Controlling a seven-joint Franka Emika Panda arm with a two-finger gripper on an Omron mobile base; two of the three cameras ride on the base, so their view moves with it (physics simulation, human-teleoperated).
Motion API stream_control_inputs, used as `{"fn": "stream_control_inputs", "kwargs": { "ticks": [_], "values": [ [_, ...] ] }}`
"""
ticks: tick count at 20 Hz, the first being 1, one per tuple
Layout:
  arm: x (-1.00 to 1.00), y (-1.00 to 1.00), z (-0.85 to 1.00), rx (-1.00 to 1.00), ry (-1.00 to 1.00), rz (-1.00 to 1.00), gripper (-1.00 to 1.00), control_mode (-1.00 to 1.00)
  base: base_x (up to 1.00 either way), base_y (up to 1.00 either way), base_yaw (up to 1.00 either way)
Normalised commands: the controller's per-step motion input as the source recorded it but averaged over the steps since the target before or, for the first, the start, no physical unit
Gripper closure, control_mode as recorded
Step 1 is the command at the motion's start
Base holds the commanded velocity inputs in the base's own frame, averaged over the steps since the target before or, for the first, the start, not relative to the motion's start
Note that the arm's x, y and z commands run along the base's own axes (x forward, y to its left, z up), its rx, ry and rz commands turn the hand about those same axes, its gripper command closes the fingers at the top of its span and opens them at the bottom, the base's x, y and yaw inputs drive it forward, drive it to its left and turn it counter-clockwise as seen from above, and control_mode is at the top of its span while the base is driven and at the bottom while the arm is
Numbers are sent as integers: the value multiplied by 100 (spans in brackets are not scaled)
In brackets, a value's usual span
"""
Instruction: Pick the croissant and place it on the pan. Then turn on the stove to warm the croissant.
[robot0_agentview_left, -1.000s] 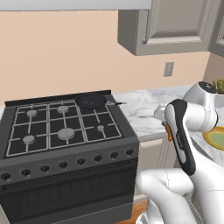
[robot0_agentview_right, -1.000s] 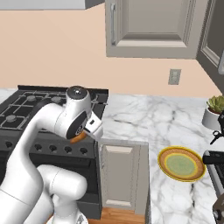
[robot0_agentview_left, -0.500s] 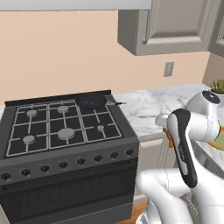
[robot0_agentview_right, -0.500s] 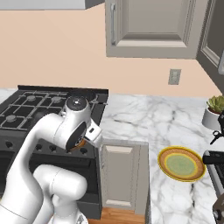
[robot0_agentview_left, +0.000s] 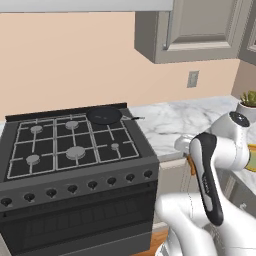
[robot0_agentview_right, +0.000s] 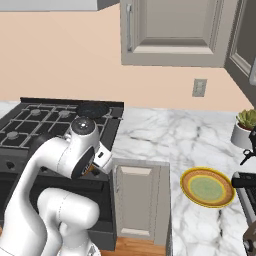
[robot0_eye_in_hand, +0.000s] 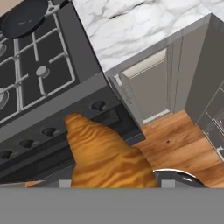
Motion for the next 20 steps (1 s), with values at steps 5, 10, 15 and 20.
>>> {"fn": "stream_control_inputs", "kwargs": {
  "ticks": [5, 10, 15, 20],
  "values": [
    [-2, 6, 0, 0, 0, 0, 100, 100, 0, 0, 0],
    [0, 0, 0, 0, 0, 0, 100, 100, 0, 0, 0],
    [0, 0, 0, 0, 0, 0, 100, 100, -1, 1, 4],
    [0, 0, 0, 0, 0, 0, 100, 100, -25, 3, 13]
  ]
}}
